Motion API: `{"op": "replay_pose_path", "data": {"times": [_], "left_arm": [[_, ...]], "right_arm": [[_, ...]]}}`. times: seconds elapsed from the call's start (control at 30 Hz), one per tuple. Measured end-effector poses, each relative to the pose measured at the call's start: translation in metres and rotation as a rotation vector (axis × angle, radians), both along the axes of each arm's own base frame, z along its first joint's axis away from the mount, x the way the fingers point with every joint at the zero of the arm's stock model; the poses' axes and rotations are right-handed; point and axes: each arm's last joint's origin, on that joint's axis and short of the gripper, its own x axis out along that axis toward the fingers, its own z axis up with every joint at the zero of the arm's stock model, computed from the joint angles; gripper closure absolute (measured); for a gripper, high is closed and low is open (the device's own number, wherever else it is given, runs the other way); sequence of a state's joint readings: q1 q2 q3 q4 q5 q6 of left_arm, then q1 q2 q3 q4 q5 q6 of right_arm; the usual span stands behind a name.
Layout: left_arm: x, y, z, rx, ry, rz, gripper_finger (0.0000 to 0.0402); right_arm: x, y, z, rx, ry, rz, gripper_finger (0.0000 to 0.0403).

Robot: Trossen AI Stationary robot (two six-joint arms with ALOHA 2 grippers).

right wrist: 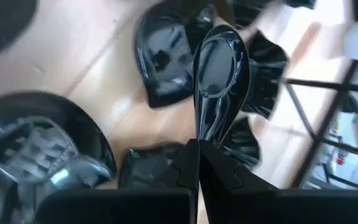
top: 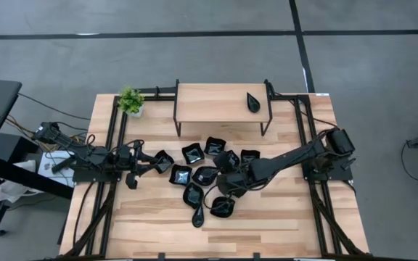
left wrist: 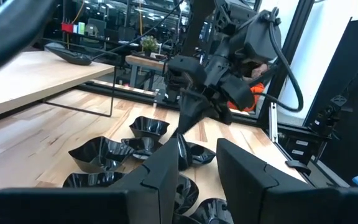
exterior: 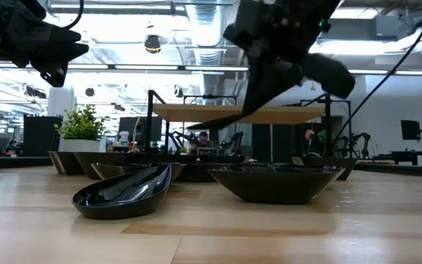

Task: Pick & Place Mini shaped plates
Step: Stack the black drop shaped plate on top of the black drop shaped plate on the shelf

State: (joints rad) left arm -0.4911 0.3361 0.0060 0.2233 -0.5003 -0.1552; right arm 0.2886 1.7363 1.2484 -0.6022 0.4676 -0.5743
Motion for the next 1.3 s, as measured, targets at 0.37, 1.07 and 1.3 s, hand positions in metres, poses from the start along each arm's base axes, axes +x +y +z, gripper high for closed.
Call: {"op": "replay_pose_path", "data": {"times": [0.37,1.07,1.3], "left_arm": [[0.000,0.000,0.001,-0.005,-0.009,0.000,0.0289],[0.000,0.000,0.002,-0.012,-0.023,0.000,0.0289],[0.000,0.000,0.003,-0.014,-0.026,0.000,0.0289]], "right_arm": [[-0.028,-0.010,0.039,-0.024,-0.020,-0.018,0.0403],[-0.088,-0.071,0.101,-0.086,-0.056,-0.187,0.0403],[-0.108,-0.090,0.114,-0.099,-0.053,-0.229,0.0403]]}}
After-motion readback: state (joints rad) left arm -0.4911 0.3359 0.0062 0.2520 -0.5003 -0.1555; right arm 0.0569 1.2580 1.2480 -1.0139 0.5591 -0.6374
